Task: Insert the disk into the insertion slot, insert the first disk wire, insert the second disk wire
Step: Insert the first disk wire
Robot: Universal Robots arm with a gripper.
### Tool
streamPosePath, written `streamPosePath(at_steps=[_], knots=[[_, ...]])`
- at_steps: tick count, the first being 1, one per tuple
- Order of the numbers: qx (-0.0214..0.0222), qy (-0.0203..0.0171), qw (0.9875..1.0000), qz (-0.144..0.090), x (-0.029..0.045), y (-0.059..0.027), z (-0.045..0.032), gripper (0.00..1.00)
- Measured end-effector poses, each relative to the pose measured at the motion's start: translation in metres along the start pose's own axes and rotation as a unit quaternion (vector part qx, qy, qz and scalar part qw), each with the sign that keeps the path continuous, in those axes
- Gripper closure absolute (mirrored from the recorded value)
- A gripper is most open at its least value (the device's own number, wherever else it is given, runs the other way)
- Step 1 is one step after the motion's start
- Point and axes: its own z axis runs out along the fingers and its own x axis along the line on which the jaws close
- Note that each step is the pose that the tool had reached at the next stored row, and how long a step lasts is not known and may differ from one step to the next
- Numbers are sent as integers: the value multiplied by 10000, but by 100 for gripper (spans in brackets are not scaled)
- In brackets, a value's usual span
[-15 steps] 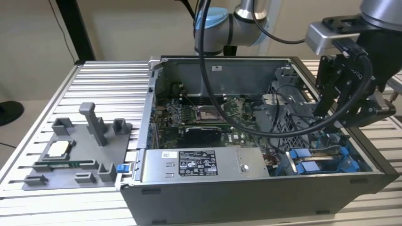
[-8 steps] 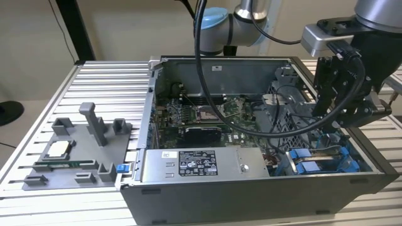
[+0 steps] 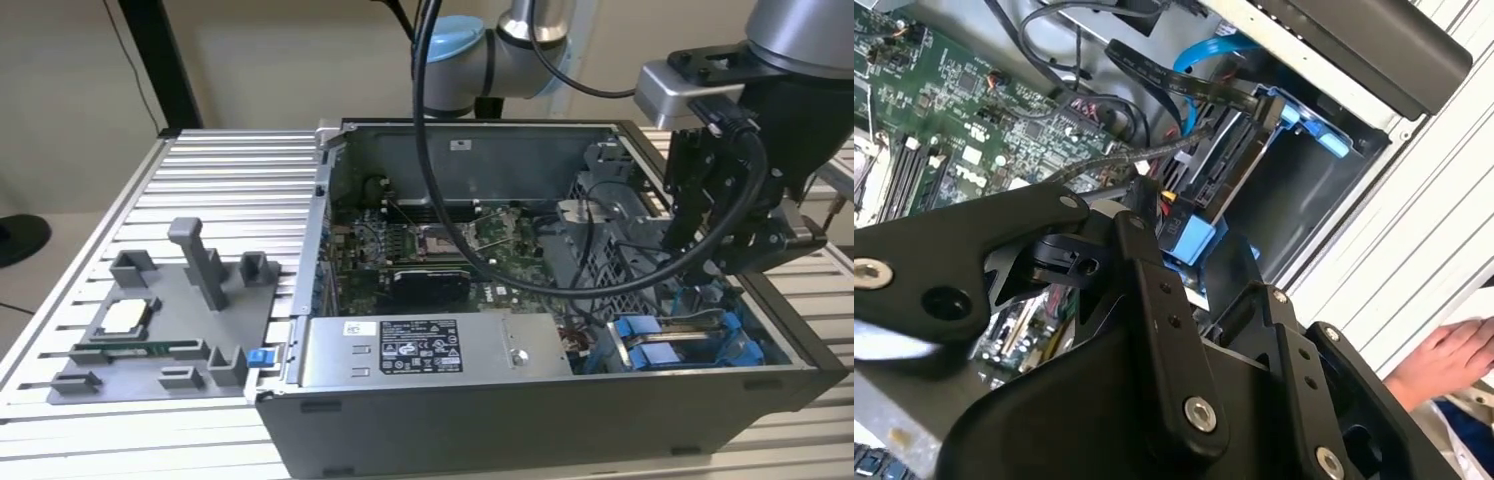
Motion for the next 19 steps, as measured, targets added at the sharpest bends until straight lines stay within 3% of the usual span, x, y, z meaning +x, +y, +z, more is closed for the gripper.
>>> streamPosePath(at_steps=[10, 19], knots=[[7, -74, 10000, -18, 18, 1, -3, 0], [6, -136, 9999, -17, 87, -2, -19, 0]])
